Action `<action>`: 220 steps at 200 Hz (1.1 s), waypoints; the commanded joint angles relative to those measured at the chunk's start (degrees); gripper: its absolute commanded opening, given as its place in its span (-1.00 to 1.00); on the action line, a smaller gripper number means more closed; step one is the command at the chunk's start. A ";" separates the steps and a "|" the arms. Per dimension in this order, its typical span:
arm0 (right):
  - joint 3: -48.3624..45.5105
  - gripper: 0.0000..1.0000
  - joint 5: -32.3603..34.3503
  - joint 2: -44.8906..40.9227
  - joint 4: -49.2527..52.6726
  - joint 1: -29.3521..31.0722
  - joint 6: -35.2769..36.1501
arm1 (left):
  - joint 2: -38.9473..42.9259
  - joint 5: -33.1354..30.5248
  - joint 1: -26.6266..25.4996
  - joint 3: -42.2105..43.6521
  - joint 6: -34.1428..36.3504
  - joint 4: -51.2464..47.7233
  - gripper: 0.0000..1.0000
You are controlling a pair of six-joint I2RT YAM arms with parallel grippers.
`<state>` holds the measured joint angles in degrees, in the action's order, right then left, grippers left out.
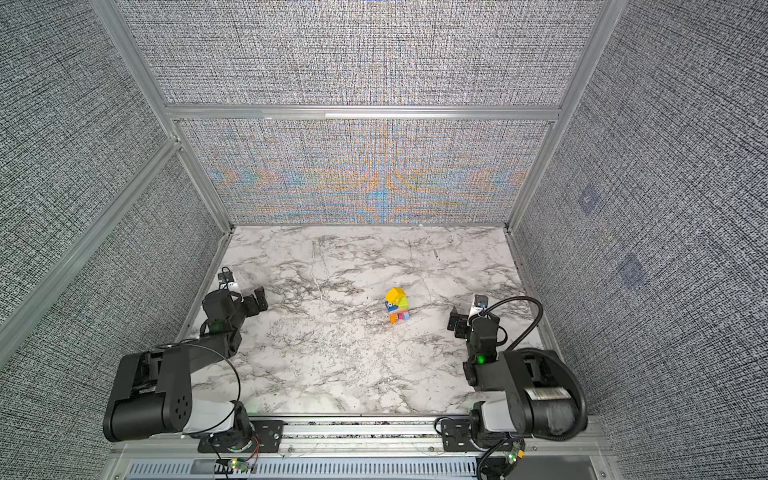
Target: Build the wood block tower
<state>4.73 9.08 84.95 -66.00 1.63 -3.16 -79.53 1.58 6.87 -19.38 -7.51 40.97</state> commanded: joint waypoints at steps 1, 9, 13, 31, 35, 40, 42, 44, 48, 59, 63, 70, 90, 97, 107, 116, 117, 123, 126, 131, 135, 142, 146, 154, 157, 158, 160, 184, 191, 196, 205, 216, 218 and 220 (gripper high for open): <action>0.47 0.99 -0.69 2.38 -14.17 0.60 1.79 | -0.35 -0.95 -0.02 5.38 0.54 15.91 0.98; 0.76 0.98 -0.86 3.16 -14.48 0.81 2.06 | -1.82 -0.84 -0.02 6.88 0.62 19.88 0.98; 0.87 0.98 -1.19 3.34 -14.40 0.88 2.36 | -2.75 -0.59 -0.10 7.44 0.77 21.96 0.97; 2.29 0.98 -1.42 5.63 -14.36 1.50 3.09 | -9.65 1.35 -0.36 8.96 1.98 32.48 0.98; 2.74 0.98 -1.85 6.13 -14.48 1.53 3.36 | -11.37 1.79 -0.37 9.00 1.94 35.36 0.98; 3.22 0.98 -2.43 6.63 -14.35 1.65 3.78 | -12.63 2.42 -0.37 9.08 1.74 37.76 0.98; 3.51 0.98 -2.92 6.85 -14.29 1.63 4.10 | -12.60 2.47 -0.33 9.13 1.65 37.88 0.98; 3.66 0.98 -3.21 6.95 -14.10 1.78 4.36 | -12.26 2.44 -0.27 9.06 1.58 37.48 0.98; 3.98 0.98 -3.56 6.70 -13.38 1.86 4.63 | -11.10 1.92 -0.28 8.68 1.46 35.22 0.98; 5.44 0.98 -3.81 5.03 -8.16 2.10 4.91 | -8.36 1.94 -0.39 5.30 1.60 25.17 0.98; 6.64 0.98 -4.23 4.70 -5.73 2.14 5.04 | -7.97 3.17 -0.53 3.58 2.17 21.26 0.97; 9.14 0.99 -5.15 3.88 0.42 2.13 5.46 | -8.21 5.76 -0.93 -0.14 3.52 14.74 0.97; 19.27 0.98 -7.69 3.30 19.69 1.84 5.67 | -8.48 5.82 -1.86 -0.59 5.18 14.34 0.98; 18.71 0.98 -7.59 2.42 19.82 1.21 5.14 | -8.43 5.85 -1.91 -0.50 5.23 14.26 0.98; 18.65 0.98 -7.04 3.14 18.70 1.10 4.56 | -8.41 5.76 -1.87 -0.43 5.22 14.60 0.98; 17.41 0.98 -7.22 3.78 14.88 1.16 4.90 | -8.41 5.87 -1.91 -0.29 5.22 14.69 0.97; 17.41 0.98 -7.19 3.76 14.99 1.17 4.95 | -8.39 5.84 -1.93 -0.30 5.22 14.67 0.98; 17.95 0.98 -7.39 3.32 16.77 1.28 5.25 | -8.32 5.88 -1.87 -0.30 5.22 14.69 0.98; 18.09 0.98 -7.43 3.18 17.15 1.27 5.23 | -8.36 5.85 -1.86 -0.27 5.22 14.93 0.98; 17.99 0.98 -7.48 3.11 17.23 1.25 5.29 | -8.40 5.82 -1.92 -0.08 5.22 15.12 0.98; 17.72 0.98 -7.42 3.15 16.55 1.33 5.43 | -8.34 6.15 -1.87 -0.09 5.32 15.04 0.98; 17.24 0.98 -6.90 3.50 14.90 1.48 5.57 | -8.49 6.81 -1.89 -0.13 5.61 15.04 0.98; 17.21 0.98 -6.59 3.51 14.87 1.68 5.66 | -8.53 7.28 -1.92 -0.29 5.70 15.08 0.98; 17.25 0.98 -6.51 3.22 15.36 1.82 5.67 | -8.43 8.08 -1.89 -0.52 6.04 14.38 0.98; 17.24 0.98 -6.53 3.41 15.15 1.82 5.70 | -8.38 8.38 -1.92 -0.59 6.16 14.13 0.98; 17.24 0.99 -6.49 3.44 15.13 1.86 5.70 | -8.37 8.45 -1.89 -0.63 6.22 14.05 0.98; 17.17 0.98 -6.50 3.46 14.96 1.88 5.62 | -8.45 8.66 -1.87 -0.68 6.22 13.98 0.98; 17.22 0.98 -6.44 3.38 15.00 1.85 5.71 | -8.56 8.74 -1.87 -0.73 6.20 14.13 0.98; 17.22 0.98 -6.47 3.45 15.05 1.86 5.71 | -8.52 8.72 -1.86 -0.67 6.29 13.99 0.98; 17.21 0.99 -6.45 3.47 15.02 1.86 5.71 | -8.51 8.72 -1.84 -0.69 6.29 13.98 0.98; 17.21 0.98 -6.44 3.45 15.07 1.82 5.79 | -8.47 8.70 -1.84 -0.71 6.28 14.20 0.98; 17.22 0.98 -6.44 3.47 15.08 1.86 5.69 | -8.45 8.79 -1.86 -0.66 6.35 14.07 0.98; 17.23 0.99 -6.44 3.47 15.03 1.81 5.70 | -8.45 8.79 -1.93 -0.66 6.38 14.05 0.98; 17.24 0.99 -6.42 3.47 15.05 1.85 5.71 | -8.45 8.83 -1.86 -0.68 6.44 14.05 0.98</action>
<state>22.04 2.31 88.33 -50.06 3.40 2.22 -88.03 9.50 4.97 -19.88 -1.85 55.13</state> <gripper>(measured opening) 0.992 0.988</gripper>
